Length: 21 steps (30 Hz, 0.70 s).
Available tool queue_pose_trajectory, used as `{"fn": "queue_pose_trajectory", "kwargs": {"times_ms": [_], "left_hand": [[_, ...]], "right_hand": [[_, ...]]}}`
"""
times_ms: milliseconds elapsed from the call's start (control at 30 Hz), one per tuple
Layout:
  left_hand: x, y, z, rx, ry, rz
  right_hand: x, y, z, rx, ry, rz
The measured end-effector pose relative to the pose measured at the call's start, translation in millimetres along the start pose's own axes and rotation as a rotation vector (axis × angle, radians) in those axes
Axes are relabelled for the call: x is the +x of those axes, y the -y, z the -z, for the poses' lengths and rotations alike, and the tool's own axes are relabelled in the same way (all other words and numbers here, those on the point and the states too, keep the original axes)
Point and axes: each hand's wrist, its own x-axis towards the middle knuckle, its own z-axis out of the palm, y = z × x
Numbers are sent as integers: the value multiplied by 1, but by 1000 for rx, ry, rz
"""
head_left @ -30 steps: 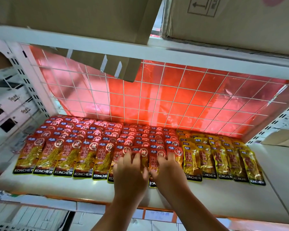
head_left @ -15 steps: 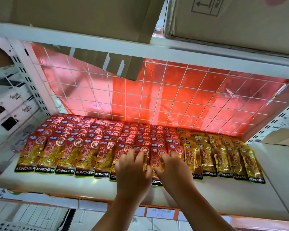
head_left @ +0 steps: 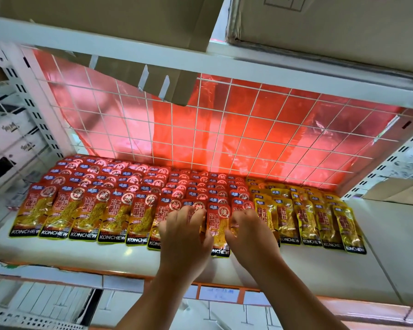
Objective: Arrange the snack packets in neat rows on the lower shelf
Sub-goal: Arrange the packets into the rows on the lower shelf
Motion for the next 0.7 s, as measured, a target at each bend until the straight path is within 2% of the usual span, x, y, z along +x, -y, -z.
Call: {"fn": "queue_pose_trajectory", "kwargs": {"times_ms": [300,467,700], "left_hand": [[34,-50,26,-96,-78,-139],[60,-127,61,-153,-155,-248],[56,-285,109,-201,-259,-429]], "right_hand": [[7,-17,74,60,-122,83],[-2,-33,149,102,-269,177],[-66,-77,275,112,-514,303]]}}
